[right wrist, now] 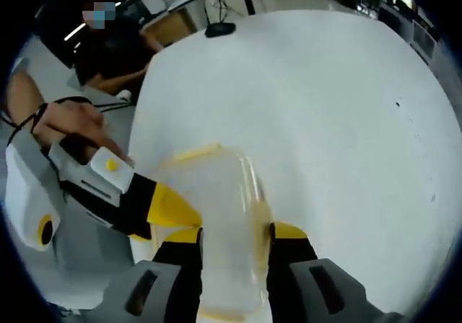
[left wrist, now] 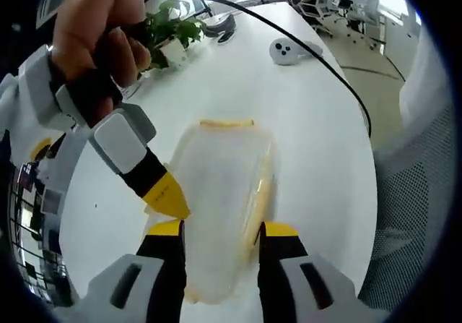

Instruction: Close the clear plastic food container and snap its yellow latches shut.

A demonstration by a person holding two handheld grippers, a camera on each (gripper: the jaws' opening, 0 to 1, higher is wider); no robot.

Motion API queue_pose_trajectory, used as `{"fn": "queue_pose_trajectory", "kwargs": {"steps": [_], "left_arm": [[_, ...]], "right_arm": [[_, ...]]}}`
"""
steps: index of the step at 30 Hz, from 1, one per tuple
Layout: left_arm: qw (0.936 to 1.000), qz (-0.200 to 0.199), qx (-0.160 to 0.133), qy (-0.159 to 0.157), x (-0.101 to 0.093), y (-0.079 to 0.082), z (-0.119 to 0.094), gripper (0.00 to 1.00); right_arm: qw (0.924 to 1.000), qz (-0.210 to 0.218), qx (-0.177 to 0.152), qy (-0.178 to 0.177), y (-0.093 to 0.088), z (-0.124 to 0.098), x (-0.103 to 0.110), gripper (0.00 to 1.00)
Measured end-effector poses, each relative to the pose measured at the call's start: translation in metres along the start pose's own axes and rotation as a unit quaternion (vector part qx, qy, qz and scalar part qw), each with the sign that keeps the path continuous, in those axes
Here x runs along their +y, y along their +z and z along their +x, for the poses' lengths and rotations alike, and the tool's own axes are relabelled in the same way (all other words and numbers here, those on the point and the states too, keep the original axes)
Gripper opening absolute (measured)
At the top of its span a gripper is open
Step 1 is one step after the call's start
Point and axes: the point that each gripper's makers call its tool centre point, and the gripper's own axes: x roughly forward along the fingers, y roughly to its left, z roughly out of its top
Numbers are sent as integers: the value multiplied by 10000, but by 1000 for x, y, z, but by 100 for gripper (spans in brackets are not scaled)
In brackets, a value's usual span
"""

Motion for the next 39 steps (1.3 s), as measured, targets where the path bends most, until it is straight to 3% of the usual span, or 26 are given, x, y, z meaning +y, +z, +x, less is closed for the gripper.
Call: {"fn": "queue_pose_trajectory", "kwargs": {"steps": [1,3,10,11,14,21,25,34,39], "left_arm": [[10000,21,1,12,0,0,0,38],[10000,42,6,34,0,1,0,38],[10000,-15,11,61,2,2,1,38],[10000,-22,22,58,2,2,1,38],[10000,-27,7,57,2,2,1,37],[10000,-40,50,-1,-2,-1,-2,35],[9999,-120,33,17,-2,-1,-2,34],[10000,7,-6,54,-4,1,-2,38],[10000,-7,-32,75,-4,2,-2,38]], "right_arm": [[9998,5,-183,-15,0,-1,0,34],[9995,-203,-209,-142,0,-3,1,34],[9956,-791,30,-492,5,-4,4,32],[9971,-562,33,-510,4,-4,3,31],[9984,-424,21,-364,4,-3,1,30],[9991,-353,242,54,3,4,5,30],[9996,-240,127,119,1,3,7,30],[9969,-727,284,-61,2,1,7,35],[9960,-853,214,-165,2,0,7,35]]}}
